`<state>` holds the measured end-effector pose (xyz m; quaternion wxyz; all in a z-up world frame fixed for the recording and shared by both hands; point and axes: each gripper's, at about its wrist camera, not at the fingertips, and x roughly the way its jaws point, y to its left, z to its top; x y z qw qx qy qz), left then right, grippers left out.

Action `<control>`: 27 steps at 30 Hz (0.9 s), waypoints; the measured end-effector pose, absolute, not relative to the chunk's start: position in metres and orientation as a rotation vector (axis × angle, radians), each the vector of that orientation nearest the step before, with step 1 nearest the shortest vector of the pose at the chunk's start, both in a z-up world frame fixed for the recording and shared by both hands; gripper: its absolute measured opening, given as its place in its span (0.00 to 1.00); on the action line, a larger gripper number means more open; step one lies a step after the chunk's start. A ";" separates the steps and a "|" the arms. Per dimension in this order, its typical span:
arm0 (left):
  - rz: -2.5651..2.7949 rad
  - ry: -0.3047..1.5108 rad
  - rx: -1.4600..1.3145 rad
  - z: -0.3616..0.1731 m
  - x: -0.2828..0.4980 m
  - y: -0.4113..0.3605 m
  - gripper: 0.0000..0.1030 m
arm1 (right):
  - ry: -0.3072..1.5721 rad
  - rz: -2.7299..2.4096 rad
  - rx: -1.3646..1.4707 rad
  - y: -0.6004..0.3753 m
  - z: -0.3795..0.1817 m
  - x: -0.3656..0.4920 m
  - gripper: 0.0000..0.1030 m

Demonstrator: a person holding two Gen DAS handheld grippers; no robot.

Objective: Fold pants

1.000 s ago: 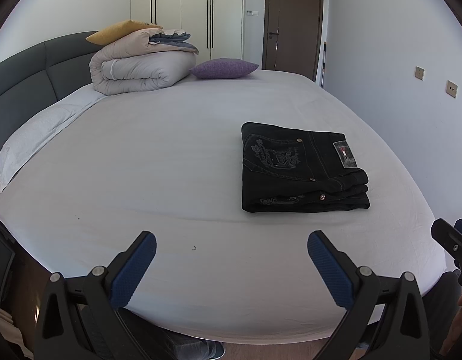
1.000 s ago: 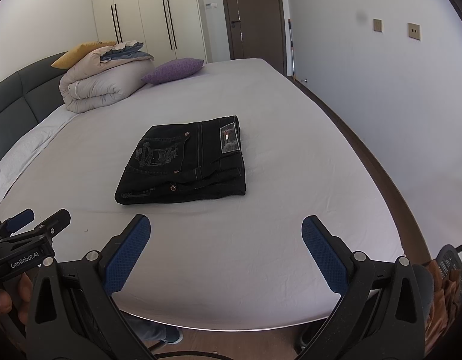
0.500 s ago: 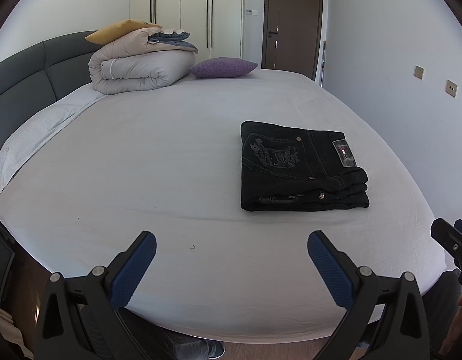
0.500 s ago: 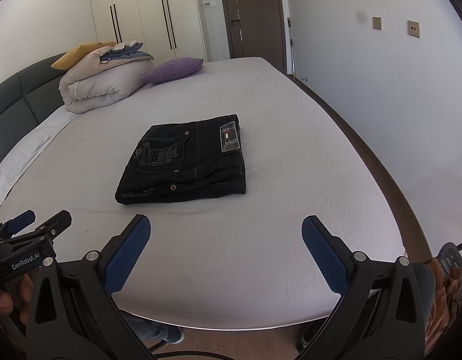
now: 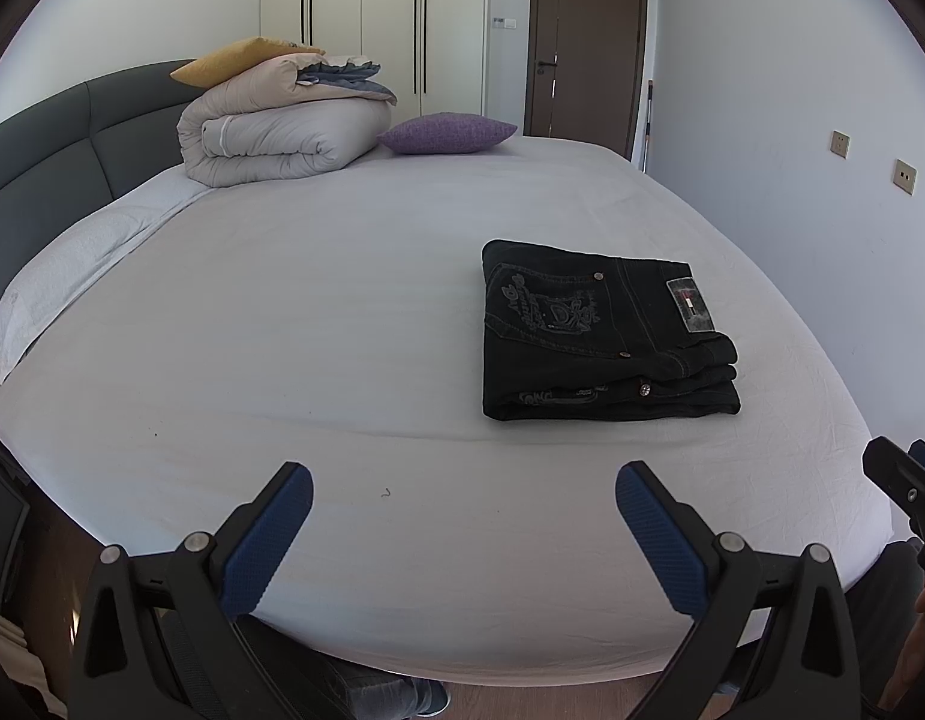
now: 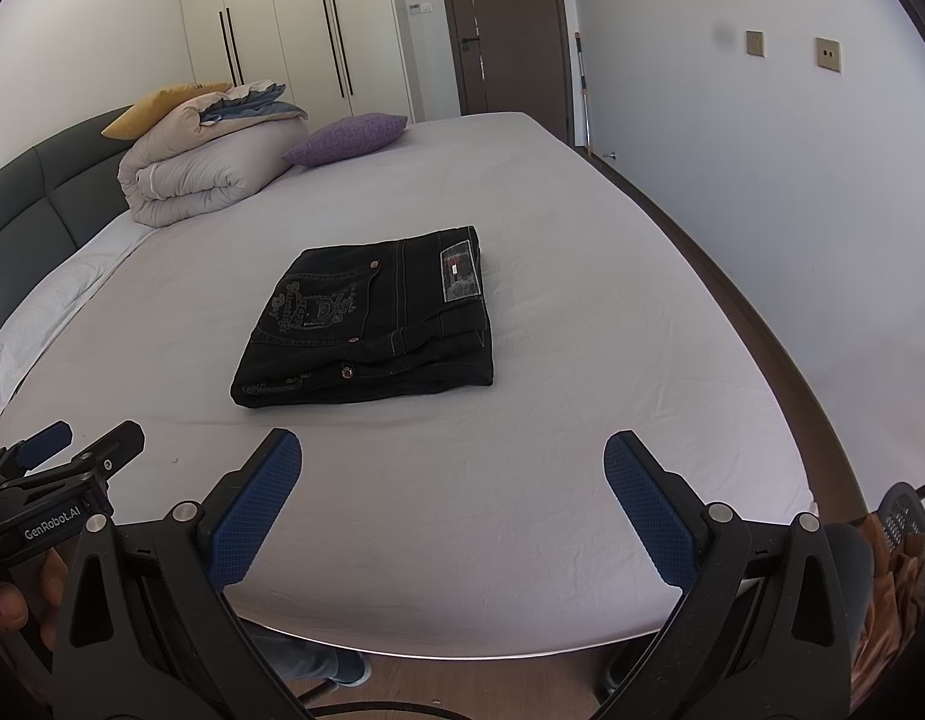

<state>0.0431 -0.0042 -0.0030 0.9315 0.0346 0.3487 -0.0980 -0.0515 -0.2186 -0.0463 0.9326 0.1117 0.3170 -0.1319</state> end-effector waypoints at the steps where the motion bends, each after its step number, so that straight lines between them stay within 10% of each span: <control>1: -0.201 0.714 0.071 -0.003 0.043 -0.005 1.00 | 0.649 -0.269 0.229 -0.219 -0.046 -0.051 1.00; 27: -0.203 0.722 0.069 -0.007 0.039 -0.004 1.00 | 0.652 -0.267 0.233 -0.214 -0.050 -0.053 1.00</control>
